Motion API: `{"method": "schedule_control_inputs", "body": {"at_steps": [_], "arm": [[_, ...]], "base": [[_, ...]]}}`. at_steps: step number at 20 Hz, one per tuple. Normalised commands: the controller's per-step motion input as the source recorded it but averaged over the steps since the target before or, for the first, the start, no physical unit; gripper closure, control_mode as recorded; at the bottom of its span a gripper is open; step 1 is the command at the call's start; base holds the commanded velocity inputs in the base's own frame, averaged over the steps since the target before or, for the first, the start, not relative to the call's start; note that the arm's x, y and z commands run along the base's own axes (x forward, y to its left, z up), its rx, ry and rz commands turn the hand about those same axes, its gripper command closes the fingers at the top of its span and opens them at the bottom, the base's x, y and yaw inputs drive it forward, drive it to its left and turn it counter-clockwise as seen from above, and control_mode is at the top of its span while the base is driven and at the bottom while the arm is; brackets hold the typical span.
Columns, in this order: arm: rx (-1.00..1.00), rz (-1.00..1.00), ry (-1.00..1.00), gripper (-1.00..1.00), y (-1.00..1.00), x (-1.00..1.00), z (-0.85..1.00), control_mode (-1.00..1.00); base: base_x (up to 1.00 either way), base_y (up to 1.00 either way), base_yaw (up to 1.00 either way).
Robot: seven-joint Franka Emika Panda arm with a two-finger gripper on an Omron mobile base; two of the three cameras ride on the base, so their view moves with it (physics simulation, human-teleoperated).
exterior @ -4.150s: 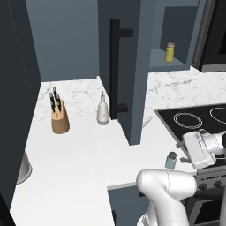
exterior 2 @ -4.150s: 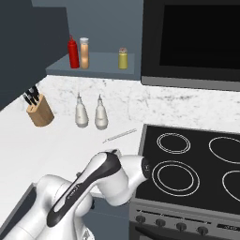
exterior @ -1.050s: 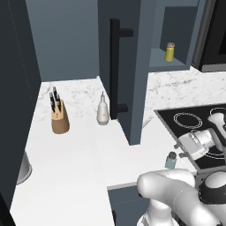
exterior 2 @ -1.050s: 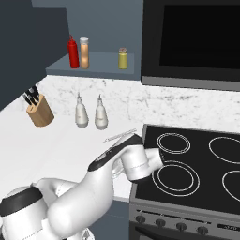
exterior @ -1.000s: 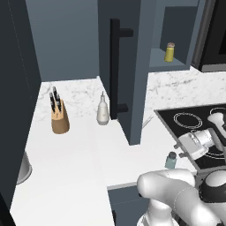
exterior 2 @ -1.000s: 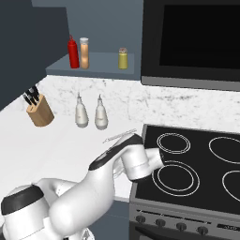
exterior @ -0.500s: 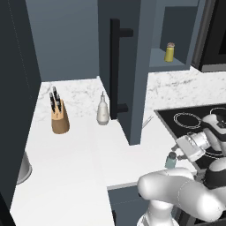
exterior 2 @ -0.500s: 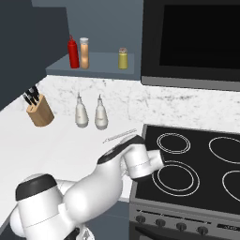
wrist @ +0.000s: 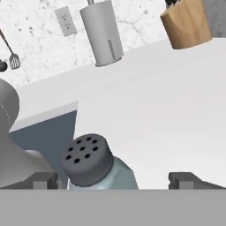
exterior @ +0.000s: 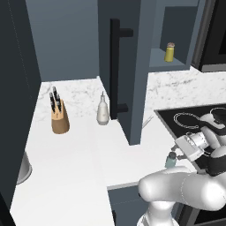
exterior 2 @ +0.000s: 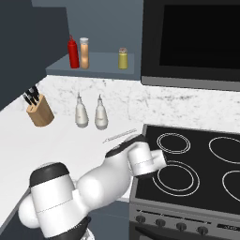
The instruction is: Put the shaker and condiment bottle from the counter next to their counterparts in the cabinet.
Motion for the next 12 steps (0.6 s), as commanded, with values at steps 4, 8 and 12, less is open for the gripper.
{"method": "schedule_control_inputs", "body": {"at_steps": [4,8,12], "arm": [[0.00,0.00,0.00,-1.00,0.00,0.00,-0.14,-1.00],[0.00,0.00,0.00,-1.00,0.00,-0.01,-0.11,-1.00],[0.00,0.00,0.00,-1.00,0.00,-0.08,-0.09,-1.00]], "base": [[0.00,0.00,0.00],[0.00,0.00,0.00],[0.00,0.00,0.00]]}}
